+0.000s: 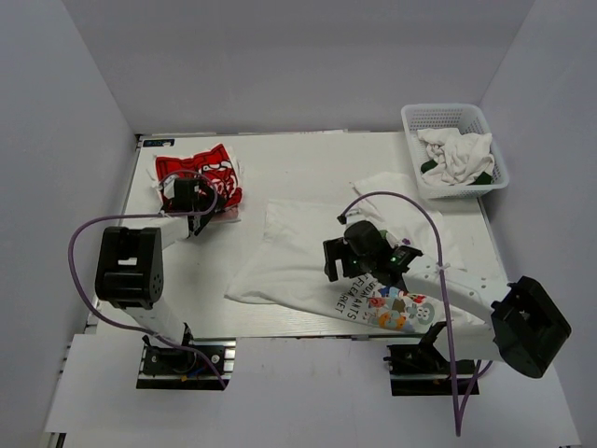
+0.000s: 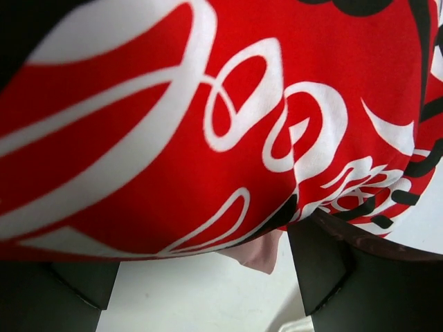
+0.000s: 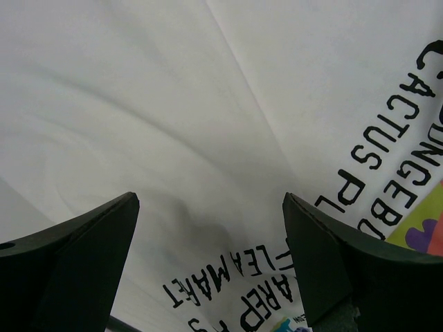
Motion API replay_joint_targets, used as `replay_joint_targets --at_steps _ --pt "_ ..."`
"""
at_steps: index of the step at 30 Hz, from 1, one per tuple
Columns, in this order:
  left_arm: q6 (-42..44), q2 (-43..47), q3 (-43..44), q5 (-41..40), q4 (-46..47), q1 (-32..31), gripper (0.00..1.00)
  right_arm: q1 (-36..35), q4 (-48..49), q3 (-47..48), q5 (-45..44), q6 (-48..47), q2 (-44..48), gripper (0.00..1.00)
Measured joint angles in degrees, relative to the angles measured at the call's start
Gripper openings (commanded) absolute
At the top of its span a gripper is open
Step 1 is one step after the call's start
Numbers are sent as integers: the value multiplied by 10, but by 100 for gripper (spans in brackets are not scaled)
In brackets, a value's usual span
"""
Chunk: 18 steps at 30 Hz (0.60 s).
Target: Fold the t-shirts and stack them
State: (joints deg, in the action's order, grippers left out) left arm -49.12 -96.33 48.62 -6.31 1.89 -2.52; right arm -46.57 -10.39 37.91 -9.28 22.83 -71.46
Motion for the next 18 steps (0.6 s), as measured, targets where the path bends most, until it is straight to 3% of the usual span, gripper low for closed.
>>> replay_joint_targets --at_steps 9,18 --pt "48 -36 36 6 26 46 98 0 3 35 -8 -11 -52 90" --pt "78 -161 180 17 38 97 95 0 1 90 -20 -23 -118 90"
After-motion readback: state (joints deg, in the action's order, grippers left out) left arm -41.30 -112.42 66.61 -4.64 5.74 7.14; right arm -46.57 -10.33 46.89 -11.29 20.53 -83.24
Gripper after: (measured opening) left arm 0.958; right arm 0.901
